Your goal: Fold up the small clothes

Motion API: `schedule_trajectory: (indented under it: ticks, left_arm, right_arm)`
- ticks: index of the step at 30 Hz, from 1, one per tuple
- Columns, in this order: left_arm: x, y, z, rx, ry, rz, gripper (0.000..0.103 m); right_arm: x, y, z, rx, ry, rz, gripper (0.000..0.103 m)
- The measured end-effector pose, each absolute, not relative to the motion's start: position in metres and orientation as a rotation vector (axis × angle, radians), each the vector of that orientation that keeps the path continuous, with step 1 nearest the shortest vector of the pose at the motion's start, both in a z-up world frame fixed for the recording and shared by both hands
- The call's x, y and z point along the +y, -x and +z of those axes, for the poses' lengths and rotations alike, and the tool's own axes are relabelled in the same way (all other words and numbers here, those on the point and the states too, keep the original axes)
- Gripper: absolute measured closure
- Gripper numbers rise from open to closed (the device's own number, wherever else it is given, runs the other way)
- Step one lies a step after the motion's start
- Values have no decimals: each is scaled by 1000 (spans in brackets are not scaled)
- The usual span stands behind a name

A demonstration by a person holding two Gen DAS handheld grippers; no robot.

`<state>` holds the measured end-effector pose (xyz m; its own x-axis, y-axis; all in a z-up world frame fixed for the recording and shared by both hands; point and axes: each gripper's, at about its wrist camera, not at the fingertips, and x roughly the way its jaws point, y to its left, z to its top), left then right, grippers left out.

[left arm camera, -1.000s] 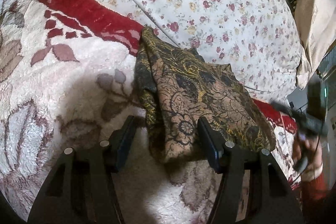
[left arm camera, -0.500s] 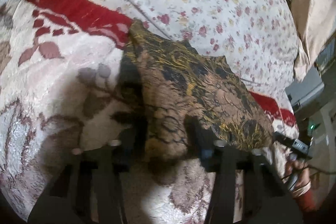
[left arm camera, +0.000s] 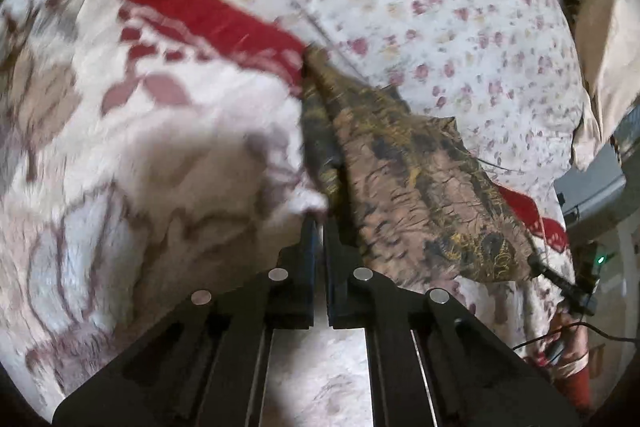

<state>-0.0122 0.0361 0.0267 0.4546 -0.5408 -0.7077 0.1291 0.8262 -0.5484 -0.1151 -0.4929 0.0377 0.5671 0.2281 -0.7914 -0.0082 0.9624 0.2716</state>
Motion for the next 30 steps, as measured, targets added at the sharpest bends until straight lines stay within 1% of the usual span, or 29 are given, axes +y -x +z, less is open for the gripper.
schedule_trajectory:
  ticks: [4,6,7,8,9,10,11,12,14,15,16,17,18,19,21,24,26,27,28,29,30]
  left_arm:
    - [39,22,42,983,468,-455,100]
    - [38,24,52,968,475,-459,100]
    - [36,25,56,960,472,-465,99]
    - [33,25,60,954,463,-469,89]
    - [27,24,63,948,452,-479,71]
    - [21,23,65,945,444,-486,60]
    - [14,21,65,935,432,-487,44]
    - [9,20,65,930,425,-483,42]
    - [-5,13,59,957,411,-489,42]
    - [-13,8,53,985,402,-496,42]
    - [-20,4,48,1007,385,-492,42]
    - [-25,1,42,1028,357,-475,53]
    - [-27,-1,38,1042,337,-462,77]
    - [-28,-3,33,1060,312,-441,85]
    - [-22,-1,28,1049,334,-444,89]
    - [-10,1,21,1043,411,-459,89]
    - [-7,2,20,1040,434,-465,89]
    - [-7,2,20,1038,436,-467,89]
    - [-7,2,20,1036,440,-470,89]
    - [-6,2,19,1034,451,-474,89]
    - [-5,2,18,1032,462,-477,89]
  right_arm:
    - [-496,119,32,970,-265,135,97]
    - [-502,122,37,938,-314,130,97]
    - [-508,123,40,918,-357,124,93]
    - [-514,124,43,902,-401,97,77]
    - [-517,123,44,891,-423,78,44]
    - [-518,122,45,877,-439,67,22]
    - [-517,117,44,868,-446,71,22]
    - [-514,110,43,881,-439,80,22]
    - [-506,96,37,904,-418,96,23]
    - [-502,89,34,912,-415,106,34]
    - [-499,85,31,919,-419,122,59]
    - [-496,79,28,929,-421,138,70]
    - [-494,77,29,929,-397,125,86]
    - [-493,78,32,915,-366,107,95]
    - [-496,85,32,903,-327,75,96]
    - [-507,90,9,994,-324,50,97]
    - [-514,94,9,979,-356,70,97]
    - [-520,96,17,939,-393,62,97]
    - [-525,96,22,914,-416,51,90]
    - [-530,93,28,886,-442,28,80]
    - [-535,88,34,859,-467,9,49]
